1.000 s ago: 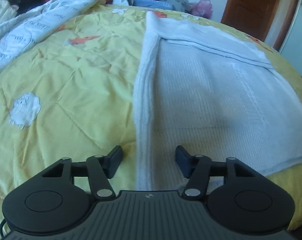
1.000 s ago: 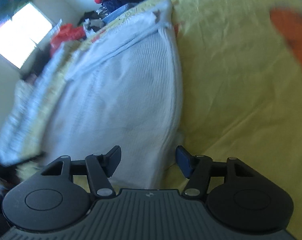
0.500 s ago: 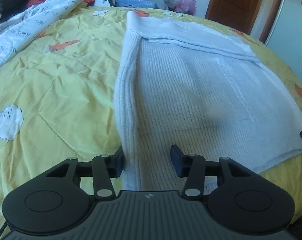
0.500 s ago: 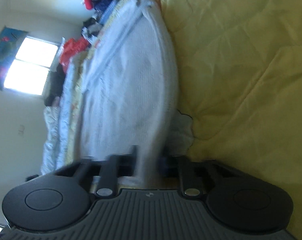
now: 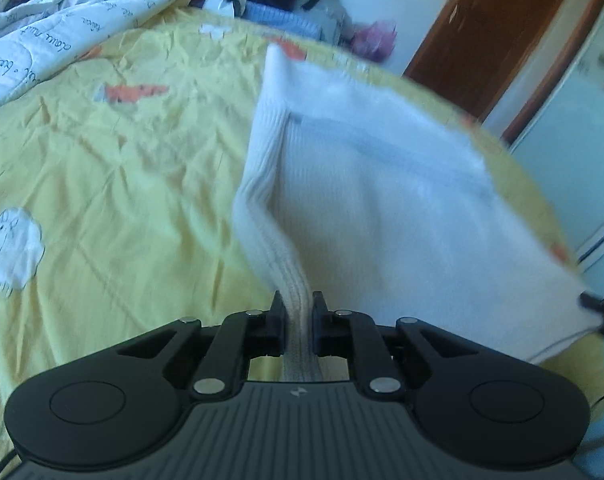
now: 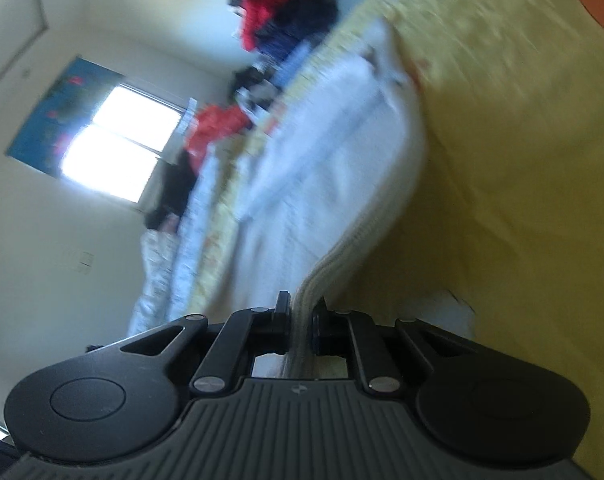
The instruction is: Fold small clothes
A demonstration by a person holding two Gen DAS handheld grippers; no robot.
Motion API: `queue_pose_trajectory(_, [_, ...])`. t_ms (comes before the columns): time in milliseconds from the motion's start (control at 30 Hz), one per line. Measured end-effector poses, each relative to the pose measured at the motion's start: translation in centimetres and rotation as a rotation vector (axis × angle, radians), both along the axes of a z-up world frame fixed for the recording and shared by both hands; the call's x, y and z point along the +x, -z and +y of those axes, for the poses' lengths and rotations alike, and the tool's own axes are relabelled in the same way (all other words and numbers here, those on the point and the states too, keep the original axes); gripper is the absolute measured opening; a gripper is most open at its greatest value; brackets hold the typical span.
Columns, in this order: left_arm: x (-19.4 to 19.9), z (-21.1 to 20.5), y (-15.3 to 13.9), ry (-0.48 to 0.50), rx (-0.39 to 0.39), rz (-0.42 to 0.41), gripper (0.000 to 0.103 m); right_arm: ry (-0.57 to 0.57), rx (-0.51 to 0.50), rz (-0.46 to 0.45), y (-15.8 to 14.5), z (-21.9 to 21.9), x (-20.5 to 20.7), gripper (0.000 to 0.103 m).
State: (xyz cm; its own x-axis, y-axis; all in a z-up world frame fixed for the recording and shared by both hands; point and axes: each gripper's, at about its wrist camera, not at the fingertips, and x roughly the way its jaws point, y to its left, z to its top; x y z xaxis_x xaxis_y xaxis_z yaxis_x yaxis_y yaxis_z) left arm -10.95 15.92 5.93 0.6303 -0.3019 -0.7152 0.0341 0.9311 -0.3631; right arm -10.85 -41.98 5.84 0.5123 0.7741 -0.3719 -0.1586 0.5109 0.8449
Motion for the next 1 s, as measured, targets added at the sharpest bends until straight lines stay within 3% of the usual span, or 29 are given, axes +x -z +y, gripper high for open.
queue_pose_trajectory(167, [2.5, 2.0, -2.3, -0.036, -0.123, -0.059, 0.012, 0.027, 0.061, -0.099, -2.6, -0.4, 2.8, 0.014])
queue_pose_trajectory(400, [7.9, 2.6, -5.1, -0.041, -0.141, -0.137, 0.012, 0.072, 0.125, -0.193, -4.8, -0.9, 9.2, 0.014])
queue_pose_trajectory(700, [19.0, 2.4, -6.3, -0.068, -0.131, -0.149, 0.011, 0.148, 0.19, -0.176, -3.5, -1.0, 19.4, 0.014])
queue_pose_trajectory(867, [26.2, 2.1, -5.8, -0.09, -0.156, -0.14, 0.011, 0.19, 0.204, -0.135, -2.2, -1.0, 25.4, 0.014])
queue_pose_trajectory(1000, [30.8, 1.2, -4.7, -0.09, -0.125, -0.12, 0.011, 0.199, 0.17, -0.097, -0.9, -0.2, 30.2, 0.014])
